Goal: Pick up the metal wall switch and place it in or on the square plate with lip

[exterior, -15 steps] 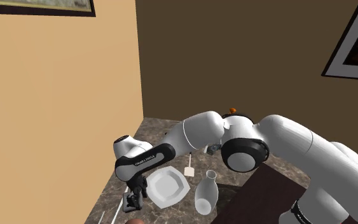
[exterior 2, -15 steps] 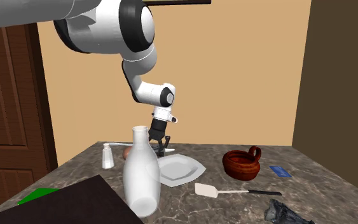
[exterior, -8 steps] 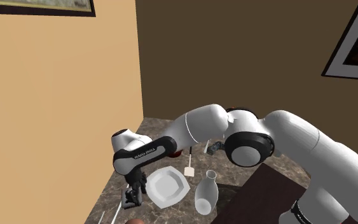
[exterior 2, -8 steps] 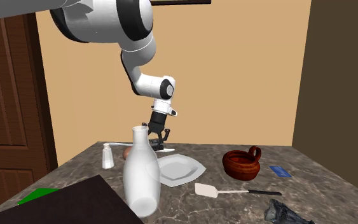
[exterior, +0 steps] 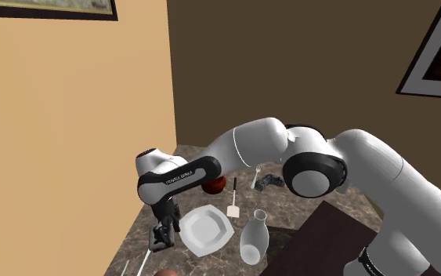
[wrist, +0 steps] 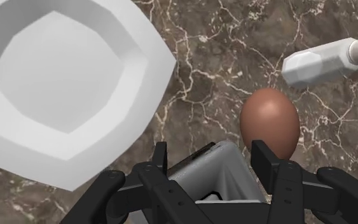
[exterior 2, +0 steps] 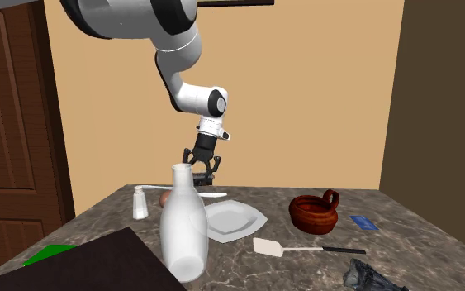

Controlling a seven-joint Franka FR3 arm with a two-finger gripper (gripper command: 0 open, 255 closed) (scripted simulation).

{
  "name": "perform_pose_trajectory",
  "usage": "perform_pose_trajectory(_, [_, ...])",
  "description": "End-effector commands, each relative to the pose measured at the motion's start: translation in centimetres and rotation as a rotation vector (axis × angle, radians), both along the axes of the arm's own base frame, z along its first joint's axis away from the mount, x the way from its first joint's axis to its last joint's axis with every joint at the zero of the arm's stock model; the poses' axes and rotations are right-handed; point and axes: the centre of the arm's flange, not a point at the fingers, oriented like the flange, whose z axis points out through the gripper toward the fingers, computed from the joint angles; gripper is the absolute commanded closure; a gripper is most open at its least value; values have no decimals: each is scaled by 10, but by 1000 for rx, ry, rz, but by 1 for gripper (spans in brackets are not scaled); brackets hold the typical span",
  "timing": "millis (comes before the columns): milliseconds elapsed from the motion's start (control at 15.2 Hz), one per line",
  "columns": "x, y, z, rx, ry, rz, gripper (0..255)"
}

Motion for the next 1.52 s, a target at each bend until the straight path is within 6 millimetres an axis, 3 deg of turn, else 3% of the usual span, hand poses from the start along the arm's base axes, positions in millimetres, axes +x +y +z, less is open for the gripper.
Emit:
perform_pose_trajectory(0, [0,0,7,0,0,0,255])
perform_pose_trajectory(726, [-26,-142,19,0,0,0,255])
perform_pose_trajectory(792, [-22,-127,18,0,0,-1,255])
perform_pose_trajectory(858, [-22,-127,18,0,0,-1,0])
perform_pose_trajectory(1452, [4,-74,-22,213,-208,-190,0])
